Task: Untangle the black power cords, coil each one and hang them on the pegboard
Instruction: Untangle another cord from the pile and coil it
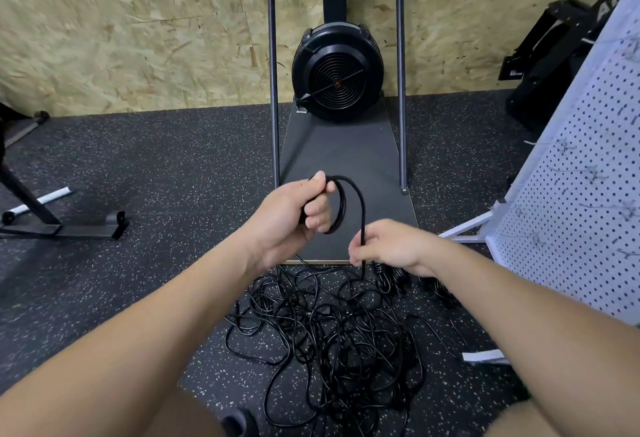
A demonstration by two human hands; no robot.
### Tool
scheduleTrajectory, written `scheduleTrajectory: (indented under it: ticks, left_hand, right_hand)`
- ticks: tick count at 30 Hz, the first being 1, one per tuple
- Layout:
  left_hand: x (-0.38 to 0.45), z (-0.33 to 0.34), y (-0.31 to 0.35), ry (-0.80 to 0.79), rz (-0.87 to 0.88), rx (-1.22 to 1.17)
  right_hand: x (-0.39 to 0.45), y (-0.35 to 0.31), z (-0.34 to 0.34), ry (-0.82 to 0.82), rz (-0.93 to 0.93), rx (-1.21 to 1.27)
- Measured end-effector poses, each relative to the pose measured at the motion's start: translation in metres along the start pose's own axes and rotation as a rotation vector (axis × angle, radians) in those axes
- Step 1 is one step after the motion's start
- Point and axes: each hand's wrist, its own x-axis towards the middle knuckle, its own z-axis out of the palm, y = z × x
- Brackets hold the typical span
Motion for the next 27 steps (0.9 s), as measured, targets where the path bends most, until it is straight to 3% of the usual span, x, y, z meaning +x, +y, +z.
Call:
scheduleTrajectory:
  ticks: [2,4,7,11,15,17,20,22,27]
  left_hand:
    - [0.003,-0.004,-0.002,0.035,0.005,-0.034]
    - [0.006,-0.008,-0.005,0.093,0.013,-0.068]
    - [0.012,-0.016,-0.008,0.204,0.037,-0.116]
    - [0.016,-0.029,-0.01,0.284,0.012,-0.215]
    - [0.017,-0.031,-0.01,0.372,0.022,-0.375]
    - [0.019,-0.033,-0.009,0.377,0.055,-0.316]
    - [0.018,-0.031,-0.009,0.294,0.118,-0.155]
    - [0.014,-0.024,-0.013,0.236,0.121,-0.032]
    - [0.008,-0.008,-0.022,0.057,0.128,0.462]
  right_hand:
    - [0.002,0.004,0.008,-0.088,0.074,-0.088]
    - [0.005,0.006,0.013,-0.077,0.131,-0.159]
    - [0.01,0.005,0.014,0.06,0.131,-0.155]
    - [0.014,0.009,-0.002,0.21,0.167,0.074]
    - [0.01,0.006,-0.009,0.398,-0.012,-0.013]
    - [0.005,-0.005,-0.009,0.429,-0.163,-0.173]
    - [-0.016,-0.033,0.0,0.292,-0.388,-0.485]
    - [-0.027,-0.049,0.006,0.219,-0.497,-0.52]
    - [-0.043,-0.064,0.001,0.289,-0.604,-0.395]
